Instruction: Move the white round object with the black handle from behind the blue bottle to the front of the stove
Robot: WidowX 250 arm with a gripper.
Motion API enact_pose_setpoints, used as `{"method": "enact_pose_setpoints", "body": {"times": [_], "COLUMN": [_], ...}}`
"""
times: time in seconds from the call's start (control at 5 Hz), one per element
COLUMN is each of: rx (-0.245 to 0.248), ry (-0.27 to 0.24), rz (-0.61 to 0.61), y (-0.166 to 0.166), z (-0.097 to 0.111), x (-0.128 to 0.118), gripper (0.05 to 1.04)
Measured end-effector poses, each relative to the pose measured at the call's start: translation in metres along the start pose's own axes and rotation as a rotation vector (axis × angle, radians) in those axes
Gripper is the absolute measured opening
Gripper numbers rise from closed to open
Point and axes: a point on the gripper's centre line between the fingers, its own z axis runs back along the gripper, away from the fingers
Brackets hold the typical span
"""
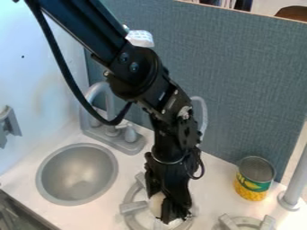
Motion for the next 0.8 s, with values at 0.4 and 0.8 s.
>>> {"method": "enact_pose_setpoints", "body": {"times": [0.4, 0.8], "rx": [-0.069, -0.082], "ry": [-0.009, -0.049], "rz": [0.001, 0.028], "y": [-0.02, -0.019], "z": [-0.102, -0.111], "x": [0.009, 0.012], "gripper": [0.614, 0.663]}}
